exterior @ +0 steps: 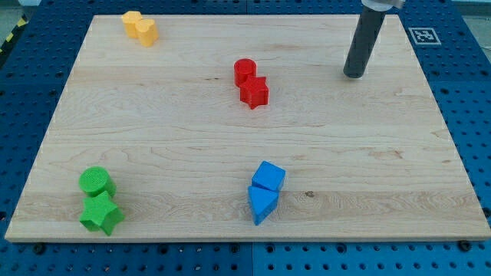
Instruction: Point your arm to the red star
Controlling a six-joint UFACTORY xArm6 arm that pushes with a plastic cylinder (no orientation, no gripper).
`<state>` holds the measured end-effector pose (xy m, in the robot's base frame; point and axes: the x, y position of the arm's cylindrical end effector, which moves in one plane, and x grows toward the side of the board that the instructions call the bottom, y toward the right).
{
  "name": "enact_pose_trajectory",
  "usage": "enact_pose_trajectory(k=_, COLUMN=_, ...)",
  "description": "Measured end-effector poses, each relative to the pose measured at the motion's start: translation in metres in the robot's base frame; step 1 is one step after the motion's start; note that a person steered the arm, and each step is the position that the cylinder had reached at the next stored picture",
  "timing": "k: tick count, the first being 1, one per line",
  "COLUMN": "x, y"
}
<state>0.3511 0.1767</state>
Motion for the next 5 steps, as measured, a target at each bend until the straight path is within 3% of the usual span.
enact_pose_trajectory(k=5, x=0.0, y=0.012)
